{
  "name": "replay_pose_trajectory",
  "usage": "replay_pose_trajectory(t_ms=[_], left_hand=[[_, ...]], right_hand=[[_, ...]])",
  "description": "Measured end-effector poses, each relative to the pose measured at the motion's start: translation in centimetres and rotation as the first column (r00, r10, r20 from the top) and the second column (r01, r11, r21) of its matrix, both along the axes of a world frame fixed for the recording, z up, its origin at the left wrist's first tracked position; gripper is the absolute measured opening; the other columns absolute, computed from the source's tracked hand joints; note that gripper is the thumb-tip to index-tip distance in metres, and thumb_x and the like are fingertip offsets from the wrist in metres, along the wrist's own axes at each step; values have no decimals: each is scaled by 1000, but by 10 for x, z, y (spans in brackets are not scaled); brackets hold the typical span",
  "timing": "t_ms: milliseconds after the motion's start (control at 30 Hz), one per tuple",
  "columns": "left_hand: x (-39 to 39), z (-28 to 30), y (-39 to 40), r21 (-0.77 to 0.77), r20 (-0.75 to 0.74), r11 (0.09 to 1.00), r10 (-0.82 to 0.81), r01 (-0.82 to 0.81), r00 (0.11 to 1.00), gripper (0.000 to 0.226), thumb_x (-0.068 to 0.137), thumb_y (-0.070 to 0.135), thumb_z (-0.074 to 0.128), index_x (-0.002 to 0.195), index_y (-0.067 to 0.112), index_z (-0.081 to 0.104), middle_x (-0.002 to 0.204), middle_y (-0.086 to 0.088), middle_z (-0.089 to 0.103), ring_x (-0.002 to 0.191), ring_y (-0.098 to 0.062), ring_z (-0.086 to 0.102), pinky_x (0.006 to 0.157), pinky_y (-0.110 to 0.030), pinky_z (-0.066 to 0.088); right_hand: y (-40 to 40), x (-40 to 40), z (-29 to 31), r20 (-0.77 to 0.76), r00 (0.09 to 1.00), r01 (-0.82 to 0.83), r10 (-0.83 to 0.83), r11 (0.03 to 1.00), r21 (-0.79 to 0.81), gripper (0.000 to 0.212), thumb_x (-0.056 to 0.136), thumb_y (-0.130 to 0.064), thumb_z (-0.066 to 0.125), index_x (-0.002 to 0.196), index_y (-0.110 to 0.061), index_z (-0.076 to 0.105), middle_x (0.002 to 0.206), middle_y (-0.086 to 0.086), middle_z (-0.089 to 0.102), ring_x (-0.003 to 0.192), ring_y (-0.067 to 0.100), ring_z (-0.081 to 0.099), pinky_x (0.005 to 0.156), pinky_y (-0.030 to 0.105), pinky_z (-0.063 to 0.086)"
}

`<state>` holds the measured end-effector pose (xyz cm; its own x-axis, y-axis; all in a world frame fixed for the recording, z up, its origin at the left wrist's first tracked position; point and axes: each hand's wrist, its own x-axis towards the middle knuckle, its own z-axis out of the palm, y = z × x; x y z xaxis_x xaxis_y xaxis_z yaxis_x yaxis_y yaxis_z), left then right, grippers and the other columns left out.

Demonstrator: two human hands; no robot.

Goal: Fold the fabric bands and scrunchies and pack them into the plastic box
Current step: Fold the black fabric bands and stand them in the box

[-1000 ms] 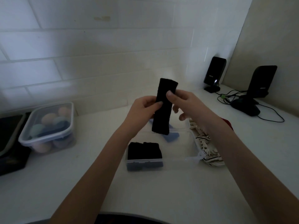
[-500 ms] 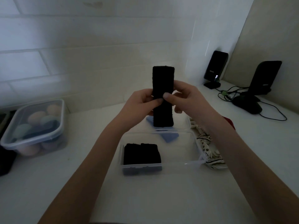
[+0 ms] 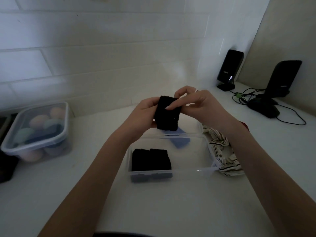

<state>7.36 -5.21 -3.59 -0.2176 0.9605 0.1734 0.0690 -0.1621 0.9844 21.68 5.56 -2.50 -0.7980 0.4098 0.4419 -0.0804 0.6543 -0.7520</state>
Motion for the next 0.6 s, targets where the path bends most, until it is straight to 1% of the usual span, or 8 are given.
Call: replay_pose_trajectory(t_ms=[100,167,233,300,433,500,533,600], left_hand=[[-1,-2,1,-28,33,1000,5,-4,999,30,93,2,41,90,18,66,66,6,69,63,-11,65,63,-31,59],[0,-1,1,-37,56,999,-1,3,998,31,93,4,41,93,22,67,74,1,69,67,-15,65,70,-38,58],[-1,-1,1,-43,70,999,-9,12,998,32,94,7,41,94,26,67,79,0,69,71,-15,67,68,-38,59],[-3,-2,1,-51,83,998,-26,30,996,32,96,11,40,97,27,68,83,0,71,77,-16,68,68,-36,59],[-7,-2,3,-62,230,994,-78,94,970,28,98,25,40,106,15,64,100,-7,66,93,-21,64,84,-39,56],[-9,-4,2,-40,171,992,-114,123,979,19,93,16,50,110,16,61,101,-5,67,95,-18,66,85,-34,56],[-10,-7,3,-31,123,993,-112,117,986,28,87,7,58,113,16,59,103,-6,68,97,-19,67,86,-33,56],[-11,-10,2,-37,80,994,-97,100,992,45,79,-1,63,120,15,54,106,-11,69,102,-26,67,90,-37,54]], right_hand=[[-3,-1,1,25,999,24,-26,997,72,36,78,2,62,92,-30,71,96,3,51,83,6,50,69,20,42],[-6,-1,4,50,998,20,-26,994,111,36,75,-3,58,94,-32,70,97,2,50,76,8,50,67,30,43],[-6,1,5,69,997,22,-33,987,158,38,74,-5,56,94,-34,69,98,1,50,70,3,49,67,35,44],[-5,2,5,73,996,28,-42,984,178,38,75,-5,56,93,-35,70,99,1,50,67,1,48,64,34,43],[-3,2,5,78,992,84,-101,975,204,35,75,-5,53,85,-31,74,100,3,52,69,6,48,60,26,42],[-5,2,6,75,988,117,-133,975,190,36,73,-4,50,82,-31,73,99,1,52,72,12,51,60,30,42],[-6,3,8,73,987,128,-141,980,154,36,73,-3,50,80,-31,73,98,-1,53,75,15,54,60,31,42],[-7,4,12,71,988,131,-135,990,52,33,74,-3,51,76,-28,72,96,-2,59,79,8,56,62,21,43]])
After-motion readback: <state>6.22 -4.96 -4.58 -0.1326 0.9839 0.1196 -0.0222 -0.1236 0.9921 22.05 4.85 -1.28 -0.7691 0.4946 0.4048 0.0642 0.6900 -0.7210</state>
